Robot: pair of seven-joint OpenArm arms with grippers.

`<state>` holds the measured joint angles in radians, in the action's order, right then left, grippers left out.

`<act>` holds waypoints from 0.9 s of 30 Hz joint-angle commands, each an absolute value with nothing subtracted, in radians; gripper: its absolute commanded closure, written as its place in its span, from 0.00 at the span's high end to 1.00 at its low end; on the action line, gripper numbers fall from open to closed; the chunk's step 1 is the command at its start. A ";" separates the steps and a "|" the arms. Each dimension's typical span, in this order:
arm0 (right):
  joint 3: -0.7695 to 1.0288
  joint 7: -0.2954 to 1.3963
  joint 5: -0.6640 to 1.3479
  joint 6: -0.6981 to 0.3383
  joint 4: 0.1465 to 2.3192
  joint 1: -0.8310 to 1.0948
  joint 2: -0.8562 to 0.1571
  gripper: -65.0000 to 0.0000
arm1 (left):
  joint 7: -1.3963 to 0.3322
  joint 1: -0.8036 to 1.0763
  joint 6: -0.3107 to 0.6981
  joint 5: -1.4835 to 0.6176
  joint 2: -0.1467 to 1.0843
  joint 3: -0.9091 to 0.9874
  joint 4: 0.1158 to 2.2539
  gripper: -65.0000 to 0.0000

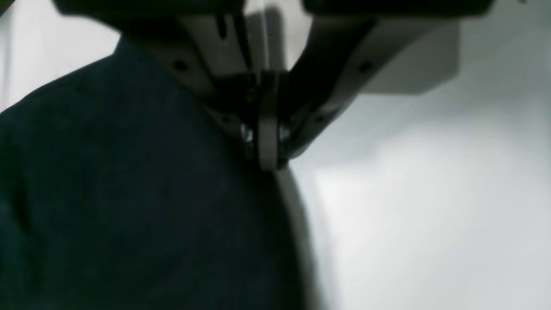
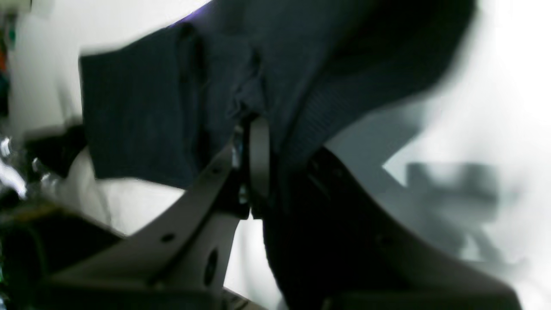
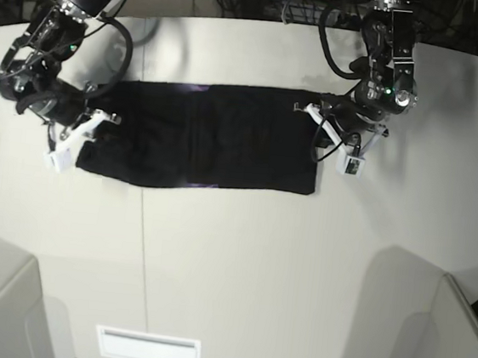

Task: Fold the T-shirt properly
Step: 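Lower both grippers onto the two ends of the black strip, then lift the strip end with the right gripper and fold it toward the left gripper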

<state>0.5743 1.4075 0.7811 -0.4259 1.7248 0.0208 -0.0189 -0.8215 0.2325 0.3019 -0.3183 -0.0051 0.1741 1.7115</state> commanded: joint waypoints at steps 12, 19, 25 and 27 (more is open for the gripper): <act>0.397 1.396 0.799 -0.358 1.937 0.012 0.042 0.00 | -0.811 0.162 0.222 -0.331 0.001 0.051 1.661 0.00; 0.302 1.396 0.794 -0.325 1.937 0.012 0.087 0.00 | -0.809 0.162 0.222 -0.331 -0.001 0.051 1.664 0.00; 0.225 1.365 0.783 -0.283 1.910 0.008 0.104 0.00 | -0.809 0.162 0.222 -0.338 -0.004 0.051 1.666 0.00; 0.205 1.348 0.742 -0.283 1.873 -0.001 0.105 0.00 | -0.809 0.163 0.222 -0.338 -0.004 0.051 1.667 0.00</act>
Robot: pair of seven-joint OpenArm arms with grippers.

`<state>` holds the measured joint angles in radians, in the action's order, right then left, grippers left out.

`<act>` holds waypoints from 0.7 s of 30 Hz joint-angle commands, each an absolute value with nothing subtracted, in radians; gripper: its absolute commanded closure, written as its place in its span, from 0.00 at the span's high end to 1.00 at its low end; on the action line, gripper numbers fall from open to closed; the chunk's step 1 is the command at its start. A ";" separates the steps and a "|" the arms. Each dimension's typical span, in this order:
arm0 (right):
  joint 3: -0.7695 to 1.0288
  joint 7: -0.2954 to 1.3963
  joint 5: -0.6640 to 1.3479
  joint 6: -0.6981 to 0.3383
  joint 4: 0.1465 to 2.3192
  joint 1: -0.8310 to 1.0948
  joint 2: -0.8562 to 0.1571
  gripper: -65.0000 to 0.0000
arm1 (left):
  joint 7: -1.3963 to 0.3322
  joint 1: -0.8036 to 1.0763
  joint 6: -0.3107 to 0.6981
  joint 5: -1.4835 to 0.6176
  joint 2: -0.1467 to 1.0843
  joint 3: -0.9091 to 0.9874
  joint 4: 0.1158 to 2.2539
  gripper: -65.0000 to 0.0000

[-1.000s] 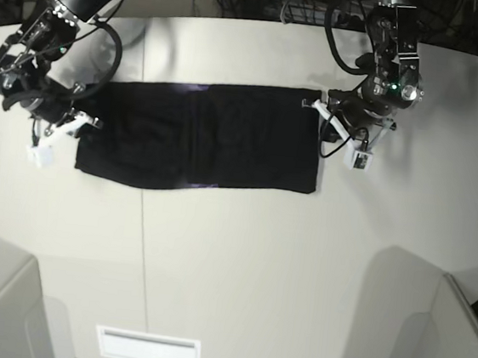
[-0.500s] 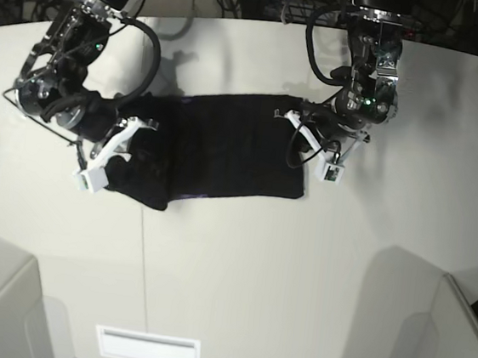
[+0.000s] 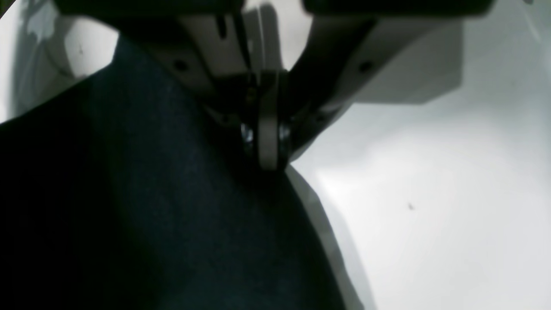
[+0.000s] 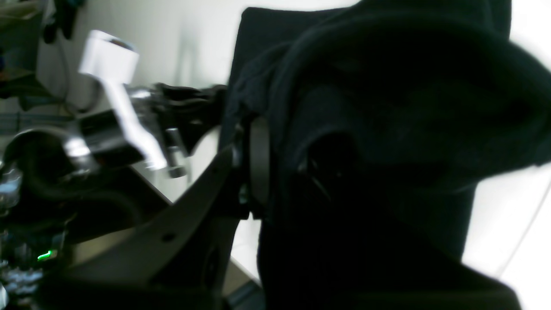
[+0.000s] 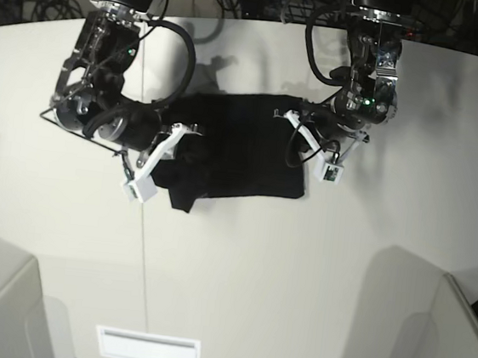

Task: Fold the T-shirt properly
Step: 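Lift the strip end with the right gripper and fold it toward the left gripper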

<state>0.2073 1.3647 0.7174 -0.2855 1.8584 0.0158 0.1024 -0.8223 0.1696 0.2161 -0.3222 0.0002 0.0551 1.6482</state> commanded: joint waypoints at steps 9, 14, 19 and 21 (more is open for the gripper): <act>0.036 1.221 0.644 -0.252 1.756 -0.015 0.104 0.00 | -0.809 0.170 0.222 -0.338 -0.002 0.051 1.672 0.00; -0.047 1.175 0.644 -0.180 1.751 -0.015 0.105 0.00 | -0.809 0.170 0.222 -0.338 -0.001 0.051 1.672 0.00; -0.079 1.150 0.644 -0.128 1.704 -0.016 0.105 0.09 | -0.809 0.171 0.222 -0.338 0.001 0.051 1.672 0.00; -0.085 1.150 0.645 -0.128 1.689 -0.015 0.105 0.36 | -0.811 0.171 0.223 -0.338 0.001 0.058 1.675 0.00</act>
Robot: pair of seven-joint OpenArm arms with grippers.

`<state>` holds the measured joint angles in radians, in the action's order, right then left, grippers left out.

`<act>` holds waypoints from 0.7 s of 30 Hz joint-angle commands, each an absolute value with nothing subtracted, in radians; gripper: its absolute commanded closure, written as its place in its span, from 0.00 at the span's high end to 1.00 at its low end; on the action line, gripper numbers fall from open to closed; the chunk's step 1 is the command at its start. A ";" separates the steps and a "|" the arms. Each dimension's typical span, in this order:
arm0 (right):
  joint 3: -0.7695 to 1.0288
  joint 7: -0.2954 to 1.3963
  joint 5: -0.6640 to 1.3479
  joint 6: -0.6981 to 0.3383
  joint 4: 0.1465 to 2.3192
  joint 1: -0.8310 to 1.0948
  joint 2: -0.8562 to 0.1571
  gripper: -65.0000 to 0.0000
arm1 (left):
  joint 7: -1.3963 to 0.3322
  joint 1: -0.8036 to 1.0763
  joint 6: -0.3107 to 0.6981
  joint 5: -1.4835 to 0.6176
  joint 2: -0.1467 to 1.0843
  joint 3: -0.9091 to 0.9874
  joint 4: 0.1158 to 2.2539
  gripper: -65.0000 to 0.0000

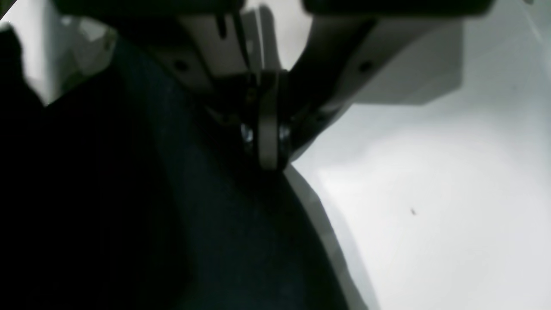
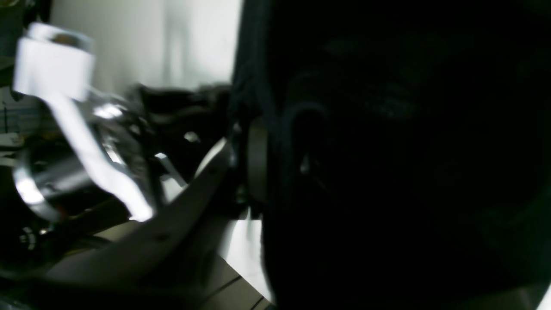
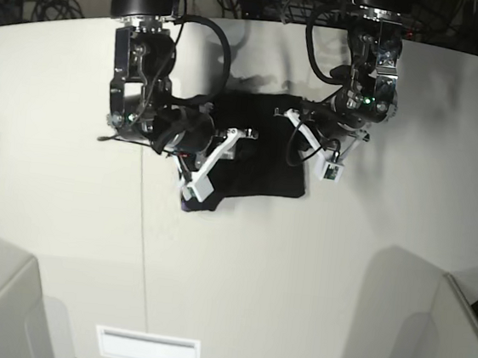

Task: Fold the T-shirt properly
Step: 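Lift the strip end with the right gripper and fold it toward the left gripper, then release the folded end and raise the left gripper away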

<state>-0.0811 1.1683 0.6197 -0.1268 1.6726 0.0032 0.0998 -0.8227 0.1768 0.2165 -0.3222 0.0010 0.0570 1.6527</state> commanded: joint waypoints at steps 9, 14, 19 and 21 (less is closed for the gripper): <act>-0.087 1.150 0.645 -0.128 1.699 -0.012 0.104 0.59 | -0.816 0.248 0.226 -0.340 0.051 0.065 1.819 0.00; -0.151 1.150 0.645 -0.128 1.699 -0.012 0.105 0.59 | -0.816 0.334 0.229 -0.343 0.114 0.110 1.883 0.00; -0.240 1.147 0.645 -0.128 1.690 -0.015 0.107 0.59 | -0.816 0.410 0.271 -0.343 0.120 0.328 1.908 0.00; -0.292 1.113 0.645 -0.128 1.690 -0.015 0.114 0.59 | -0.816 0.424 0.352 -0.343 0.119 0.443 1.903 0.00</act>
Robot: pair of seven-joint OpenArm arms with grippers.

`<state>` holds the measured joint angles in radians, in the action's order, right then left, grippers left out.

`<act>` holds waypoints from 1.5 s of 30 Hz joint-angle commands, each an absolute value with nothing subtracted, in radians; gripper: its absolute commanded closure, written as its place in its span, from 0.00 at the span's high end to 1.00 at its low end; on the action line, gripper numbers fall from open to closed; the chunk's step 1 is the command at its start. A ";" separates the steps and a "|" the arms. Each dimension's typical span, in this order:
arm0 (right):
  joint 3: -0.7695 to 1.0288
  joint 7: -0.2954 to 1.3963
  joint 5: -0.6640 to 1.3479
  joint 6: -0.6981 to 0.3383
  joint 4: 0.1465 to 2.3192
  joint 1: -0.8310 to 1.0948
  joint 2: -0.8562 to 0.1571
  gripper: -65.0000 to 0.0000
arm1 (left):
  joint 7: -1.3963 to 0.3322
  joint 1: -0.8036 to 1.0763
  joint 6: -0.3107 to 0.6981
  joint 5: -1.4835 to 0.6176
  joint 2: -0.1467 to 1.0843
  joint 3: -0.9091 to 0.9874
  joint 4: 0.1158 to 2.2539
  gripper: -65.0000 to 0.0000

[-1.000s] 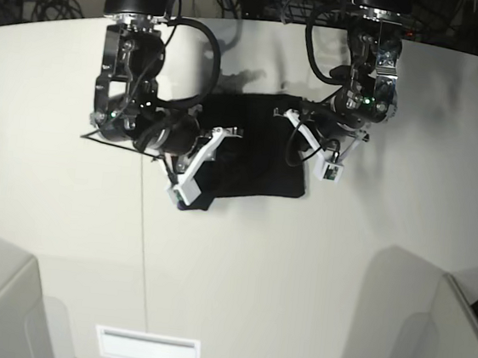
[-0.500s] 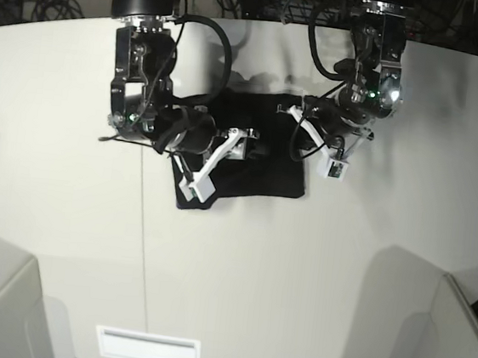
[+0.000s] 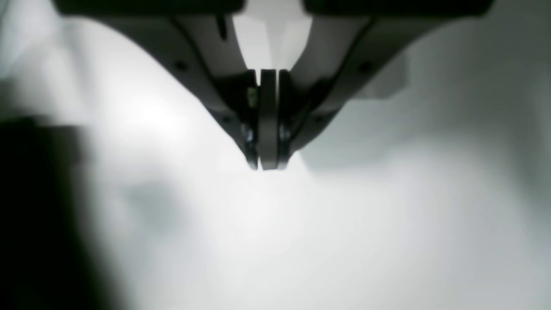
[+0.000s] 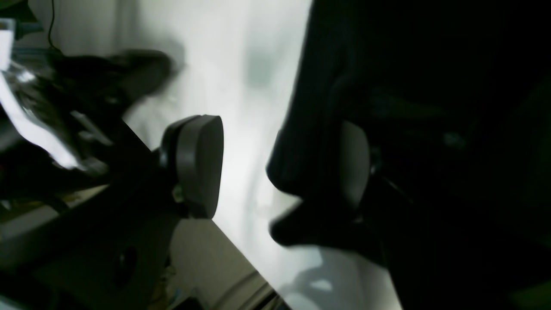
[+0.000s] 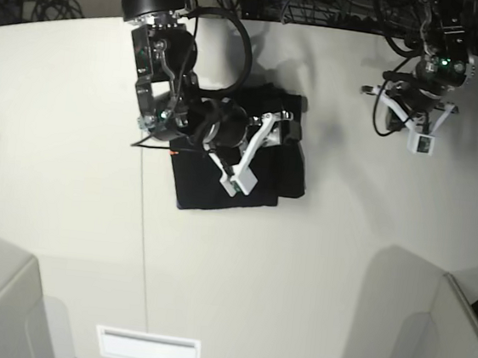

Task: Fold the T-shirt properly
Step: 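Release the folded end and raise the left gripper away, then grasp the folded bundle edge with the left gripper and pull it inward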

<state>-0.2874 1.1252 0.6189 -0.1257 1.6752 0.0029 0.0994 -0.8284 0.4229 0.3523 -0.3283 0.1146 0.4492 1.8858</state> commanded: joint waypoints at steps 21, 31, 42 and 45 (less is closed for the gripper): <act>-0.159 1.027 0.593 -0.035 1.797 0.045 0.045 0.00 | -0.983 0.389 0.657 -0.343 -0.047 0.668 1.971 0.00; 0.010 0.923 0.599 -0.036 1.877 0.137 -0.050 0.00 | -1.021 0.300 0.622 -0.591 -0.143 0.499 1.965 0.88; 0.010 0.918 0.599 -0.036 1.880 0.156 -0.061 0.00 | -1.012 0.133 0.351 -0.682 -0.148 0.321 1.718 0.95; 0.012 0.918 0.599 -0.036 1.880 0.156 -0.061 0.00 | -0.990 0.102 0.340 -0.684 -0.148 0.317 1.626 0.95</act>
<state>0.0086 0.9375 0.5865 -0.0334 1.8591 0.1665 -0.0593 -1.0035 0.1154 0.3328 -0.6563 -0.1413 0.3237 1.6035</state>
